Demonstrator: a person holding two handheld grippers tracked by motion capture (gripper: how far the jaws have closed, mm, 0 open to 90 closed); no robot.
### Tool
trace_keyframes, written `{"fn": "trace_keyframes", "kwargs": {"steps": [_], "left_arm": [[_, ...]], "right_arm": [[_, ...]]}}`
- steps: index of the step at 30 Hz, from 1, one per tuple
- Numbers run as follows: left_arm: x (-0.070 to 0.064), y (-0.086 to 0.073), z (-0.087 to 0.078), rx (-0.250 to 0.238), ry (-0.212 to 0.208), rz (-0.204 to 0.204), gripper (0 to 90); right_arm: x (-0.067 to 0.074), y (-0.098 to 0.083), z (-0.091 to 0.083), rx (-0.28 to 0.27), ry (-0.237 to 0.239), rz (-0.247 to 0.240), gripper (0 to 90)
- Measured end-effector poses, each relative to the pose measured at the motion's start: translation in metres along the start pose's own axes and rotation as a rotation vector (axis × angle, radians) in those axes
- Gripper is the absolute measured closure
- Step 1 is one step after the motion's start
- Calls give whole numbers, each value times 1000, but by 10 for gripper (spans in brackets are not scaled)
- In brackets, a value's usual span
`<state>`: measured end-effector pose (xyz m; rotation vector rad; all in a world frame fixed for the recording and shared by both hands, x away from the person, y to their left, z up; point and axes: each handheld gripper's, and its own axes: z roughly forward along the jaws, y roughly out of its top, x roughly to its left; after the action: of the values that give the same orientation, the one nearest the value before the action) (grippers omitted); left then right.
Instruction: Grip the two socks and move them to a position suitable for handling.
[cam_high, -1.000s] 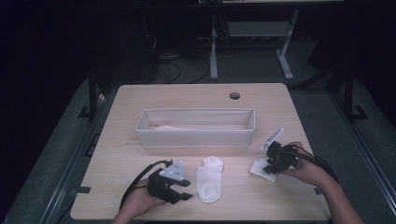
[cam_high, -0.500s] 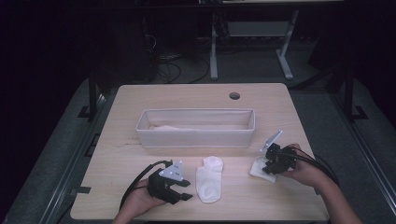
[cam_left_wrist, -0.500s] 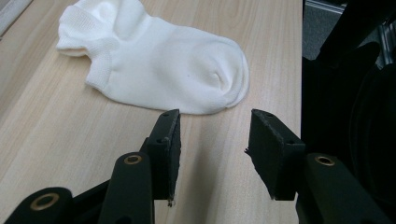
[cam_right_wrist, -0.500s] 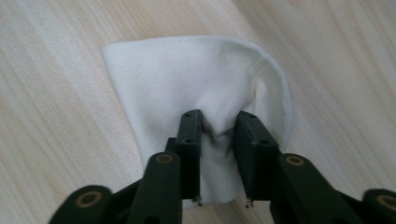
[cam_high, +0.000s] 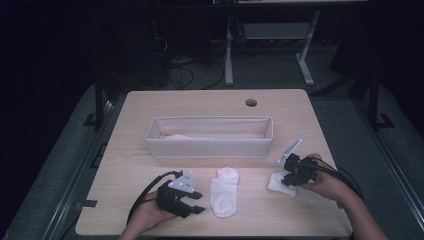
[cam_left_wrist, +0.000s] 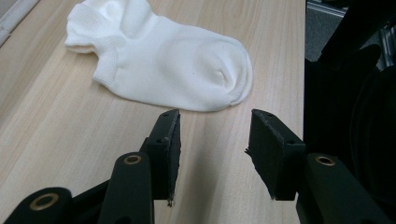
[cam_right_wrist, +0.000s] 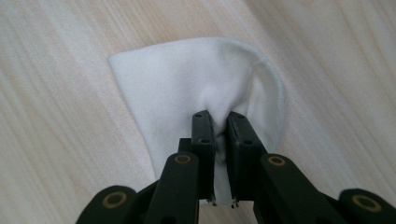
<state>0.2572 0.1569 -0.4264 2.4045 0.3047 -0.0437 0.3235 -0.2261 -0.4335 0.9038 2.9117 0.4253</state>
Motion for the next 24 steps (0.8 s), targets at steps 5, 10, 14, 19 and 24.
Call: {"fn": "trace_keyframes", "kwargs": {"steps": [5, 10, 14, 19, 24], "left_arm": [[0, 0, -3, 0, 5, 2, 534], [0, 0, -4, -4, 6, -2, 534], [1, -1, -5, -4, 7, -4, 534], [2, -2, -8, -11, 15, -4, 532], [3, -4, -10, -11, 19, -11, 531]], "right_arm": [[3, 2, -10, -18, 5, -14, 823], [8, 8, -23, -41, 7, -27, 823], [13, 14, -31, -56, 4, -46, 823], [20, 29, -37, -69, 9, -77, 822], [28, 46, -37, -80, 18, -114, 822]]}}
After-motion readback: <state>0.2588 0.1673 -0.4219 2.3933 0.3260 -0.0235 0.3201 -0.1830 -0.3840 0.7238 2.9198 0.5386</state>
